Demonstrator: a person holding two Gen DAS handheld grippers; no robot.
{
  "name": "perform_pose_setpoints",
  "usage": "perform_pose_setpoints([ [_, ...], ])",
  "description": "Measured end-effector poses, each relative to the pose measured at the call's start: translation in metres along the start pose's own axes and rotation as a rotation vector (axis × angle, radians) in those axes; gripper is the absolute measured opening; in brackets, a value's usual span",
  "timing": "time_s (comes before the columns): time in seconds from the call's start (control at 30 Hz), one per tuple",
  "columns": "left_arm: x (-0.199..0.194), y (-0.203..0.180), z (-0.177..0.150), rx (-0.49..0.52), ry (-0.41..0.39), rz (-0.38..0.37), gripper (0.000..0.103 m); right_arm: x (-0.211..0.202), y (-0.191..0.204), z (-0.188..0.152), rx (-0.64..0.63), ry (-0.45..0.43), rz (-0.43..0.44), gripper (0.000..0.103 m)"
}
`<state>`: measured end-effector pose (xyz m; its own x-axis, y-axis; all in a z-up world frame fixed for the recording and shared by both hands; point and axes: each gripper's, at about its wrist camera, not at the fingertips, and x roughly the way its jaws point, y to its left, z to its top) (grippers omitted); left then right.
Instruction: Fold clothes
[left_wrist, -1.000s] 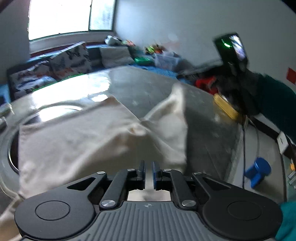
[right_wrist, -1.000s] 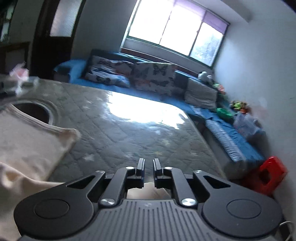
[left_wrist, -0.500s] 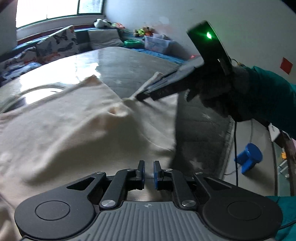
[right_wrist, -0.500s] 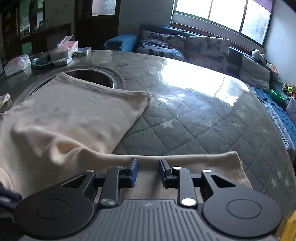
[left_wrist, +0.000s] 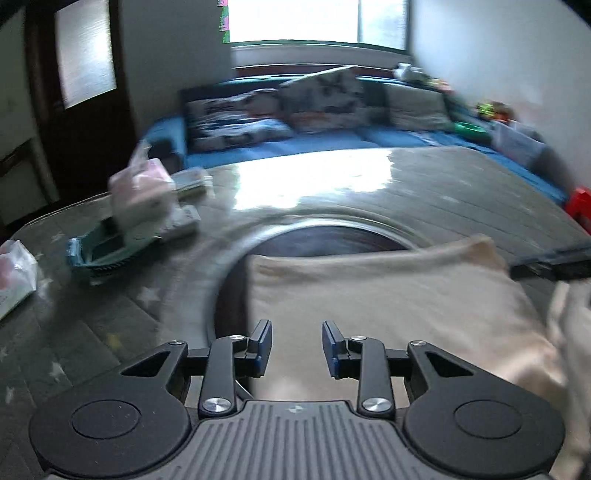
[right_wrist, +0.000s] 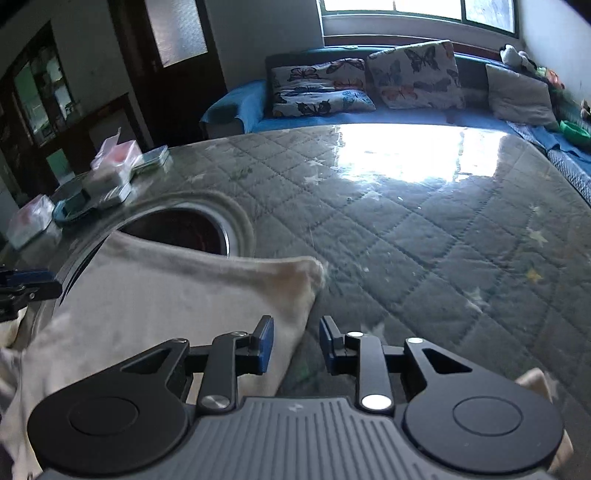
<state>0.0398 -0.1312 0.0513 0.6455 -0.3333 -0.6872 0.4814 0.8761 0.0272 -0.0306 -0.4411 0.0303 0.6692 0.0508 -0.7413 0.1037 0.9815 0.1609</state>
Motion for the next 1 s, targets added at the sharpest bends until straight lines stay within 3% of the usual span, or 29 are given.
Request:
perform_pose_setpoints([
  [0.23,0.048,0.014,0.02,-0.042,0.023,0.044,0.039,0.025,-0.003,0.015,0.002,0.03,0.007,0.027],
  [0.33,0.066,0.02,0.023,-0.047,0.041,0.044,0.036,0.031,0.0,0.022,-0.011,0.038,0.006,0.016],
  [0.4,0.075,0.022,0.024,-0.047,0.049,0.043,0.017,0.035,0.003,0.026,-0.028,0.041,0.004,0.008],
  [0.53,0.08,0.024,0.024,-0.019,0.034,0.054,0.003,0.045,0.011,0.039,-0.063,0.026,-0.005,0.005],
  [0.77,0.086,0.041,0.03,-0.024,0.012,0.157,0.002,0.072,0.028,0.067,-0.11,-0.011,-0.005,0.005],
  [1.0,0.084,0.054,0.034,-0.07,0.02,0.154,0.008,0.09,0.039,0.074,-0.157,0.005,-0.022,0.012],
])
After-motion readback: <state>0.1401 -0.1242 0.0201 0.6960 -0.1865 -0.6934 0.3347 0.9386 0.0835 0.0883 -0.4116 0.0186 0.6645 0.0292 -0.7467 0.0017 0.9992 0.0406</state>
